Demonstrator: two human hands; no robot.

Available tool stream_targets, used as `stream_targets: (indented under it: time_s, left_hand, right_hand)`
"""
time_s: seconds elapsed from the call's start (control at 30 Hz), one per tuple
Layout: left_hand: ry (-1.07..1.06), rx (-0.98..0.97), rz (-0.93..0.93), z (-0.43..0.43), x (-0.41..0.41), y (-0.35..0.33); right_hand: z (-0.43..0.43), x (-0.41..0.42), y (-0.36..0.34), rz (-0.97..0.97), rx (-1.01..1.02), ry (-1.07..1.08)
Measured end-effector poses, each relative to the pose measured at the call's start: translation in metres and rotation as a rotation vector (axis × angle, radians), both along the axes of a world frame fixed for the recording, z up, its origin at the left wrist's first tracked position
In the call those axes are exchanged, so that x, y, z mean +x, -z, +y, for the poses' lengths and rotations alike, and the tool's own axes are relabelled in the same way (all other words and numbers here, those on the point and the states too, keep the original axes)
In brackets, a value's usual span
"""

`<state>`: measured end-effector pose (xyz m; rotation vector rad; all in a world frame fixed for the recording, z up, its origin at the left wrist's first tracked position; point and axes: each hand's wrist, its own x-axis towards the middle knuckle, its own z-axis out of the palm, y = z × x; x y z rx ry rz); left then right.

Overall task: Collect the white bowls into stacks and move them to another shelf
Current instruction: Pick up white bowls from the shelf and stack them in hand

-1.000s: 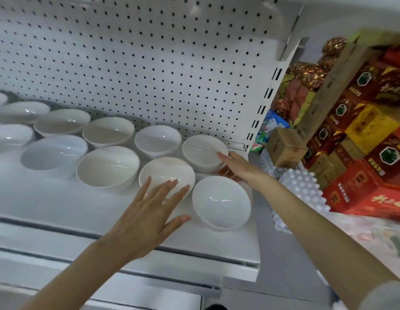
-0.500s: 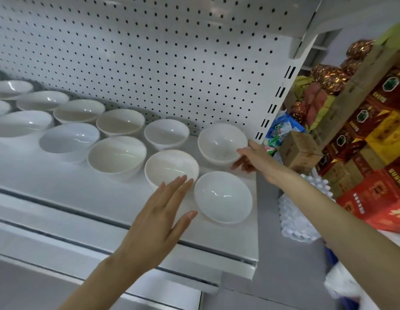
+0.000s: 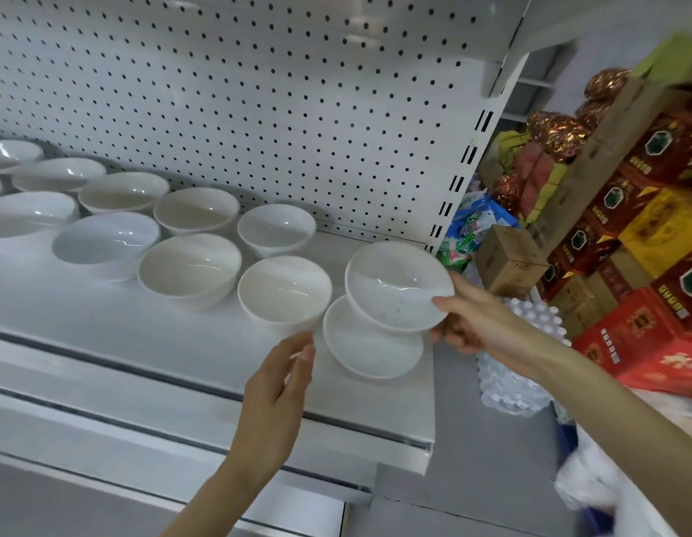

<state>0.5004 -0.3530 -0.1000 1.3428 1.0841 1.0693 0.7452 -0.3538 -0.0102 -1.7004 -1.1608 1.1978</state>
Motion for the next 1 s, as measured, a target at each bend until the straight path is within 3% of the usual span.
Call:
stream_targets:
  time_s: [0.1,0.33,1.0]
  left_hand:
    - [0.016,-0.058,-0.099,-0.002,0.008,-0.001]
    - [0.085,-0.023,-0.087,-0.005,0.017,0.001]
    - [0.086,0.037,-0.009,-0.007,0.022,0.006]
  right_hand:
    - [0.002,0.0,0.004,-0.062,0.005,-0.032]
    - [0.001,0.0,0.009,-0.161,-0.034,-0.131]
    - [0.01,0.003,0.019,-0.145,-0.118,-0.229]
